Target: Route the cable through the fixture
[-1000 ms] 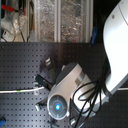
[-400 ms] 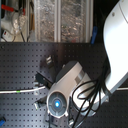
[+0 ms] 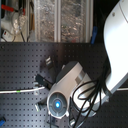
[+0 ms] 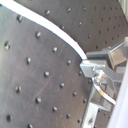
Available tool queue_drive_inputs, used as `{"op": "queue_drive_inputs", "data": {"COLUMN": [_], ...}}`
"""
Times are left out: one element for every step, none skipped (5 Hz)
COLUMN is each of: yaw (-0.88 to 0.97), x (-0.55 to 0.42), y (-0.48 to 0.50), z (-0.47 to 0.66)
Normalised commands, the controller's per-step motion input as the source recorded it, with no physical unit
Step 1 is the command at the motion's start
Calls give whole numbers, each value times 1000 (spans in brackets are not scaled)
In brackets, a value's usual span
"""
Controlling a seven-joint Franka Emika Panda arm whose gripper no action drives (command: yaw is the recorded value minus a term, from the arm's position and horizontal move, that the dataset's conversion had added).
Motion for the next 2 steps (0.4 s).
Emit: {"op": "queue_drive_inputs", "data": {"yaw": [-3, 540], "x": [0, -175], "y": [0, -185], "z": [0, 65]}}
